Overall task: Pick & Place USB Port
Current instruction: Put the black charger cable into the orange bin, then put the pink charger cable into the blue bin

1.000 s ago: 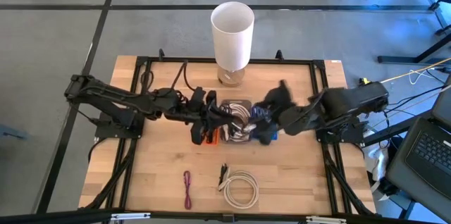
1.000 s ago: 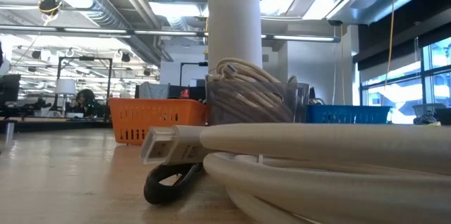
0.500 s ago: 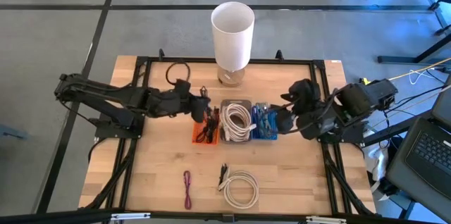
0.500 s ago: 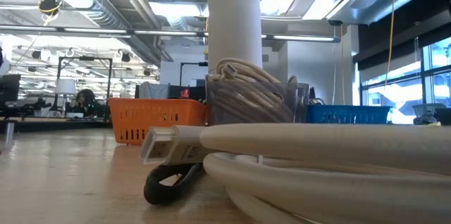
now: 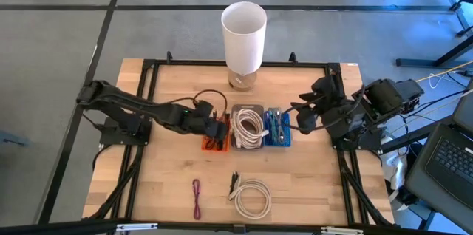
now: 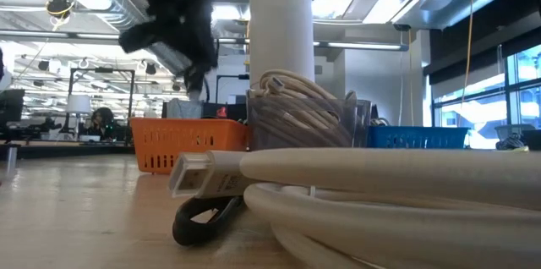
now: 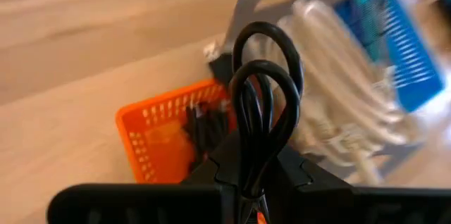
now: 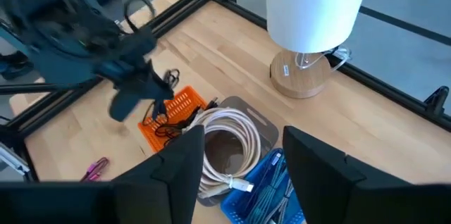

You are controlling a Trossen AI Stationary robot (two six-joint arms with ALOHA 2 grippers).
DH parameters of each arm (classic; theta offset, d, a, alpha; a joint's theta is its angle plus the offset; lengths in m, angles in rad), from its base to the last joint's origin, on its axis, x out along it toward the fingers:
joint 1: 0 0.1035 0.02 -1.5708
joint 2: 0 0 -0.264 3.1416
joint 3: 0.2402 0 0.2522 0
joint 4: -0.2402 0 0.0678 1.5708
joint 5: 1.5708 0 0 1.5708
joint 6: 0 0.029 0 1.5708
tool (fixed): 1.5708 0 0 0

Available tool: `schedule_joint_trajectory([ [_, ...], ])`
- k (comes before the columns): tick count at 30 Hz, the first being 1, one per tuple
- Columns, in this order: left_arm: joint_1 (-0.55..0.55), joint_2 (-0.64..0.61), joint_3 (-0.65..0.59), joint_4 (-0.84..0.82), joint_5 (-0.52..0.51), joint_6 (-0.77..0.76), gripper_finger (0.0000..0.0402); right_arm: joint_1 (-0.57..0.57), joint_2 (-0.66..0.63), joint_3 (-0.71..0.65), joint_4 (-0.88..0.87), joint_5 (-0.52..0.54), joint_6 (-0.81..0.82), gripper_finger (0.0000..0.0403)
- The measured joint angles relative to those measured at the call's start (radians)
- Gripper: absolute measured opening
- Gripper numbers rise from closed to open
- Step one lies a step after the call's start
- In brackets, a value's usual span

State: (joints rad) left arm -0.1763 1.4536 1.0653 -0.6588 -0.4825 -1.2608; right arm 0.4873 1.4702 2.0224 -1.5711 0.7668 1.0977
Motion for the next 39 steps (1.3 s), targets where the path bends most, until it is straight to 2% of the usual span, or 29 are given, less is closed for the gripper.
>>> schedule_joint_trajectory([
  [5, 0.018, 0.104, 0.0, -0.017, 0.061, -0.025, 0.0024, 0.0, -0.003, 0.0, 0.0, -0.003, -0.009, 0.0184],
  [10, 0.024, 0.191, 0.0, 0.016, 0.076, -0.046, 0.0024, 0.0, -0.003, 0.0, 0.0, -0.009, -0.029, 0.0177],
  [24, 0.044, 0.328, 0.002, 0.094, 0.036, -0.063, 0.0027, 0.0, -0.003, 0.0, 0.0, -0.019, -0.031, 0.0176],
  [35, 0.043, 0.264, -0.002, 0.079, 0.04, -0.046, 0.0154, 0.0, -0.003, 0.0, 0.0, -0.03, -0.032, 0.0177],
  [39, 0.044, 0.223, -0.002, 0.05, 0.069, -0.024, 0.0188, 0.0, -0.003, 0.0, 0.0, -0.03, -0.036, 0.0177],
])
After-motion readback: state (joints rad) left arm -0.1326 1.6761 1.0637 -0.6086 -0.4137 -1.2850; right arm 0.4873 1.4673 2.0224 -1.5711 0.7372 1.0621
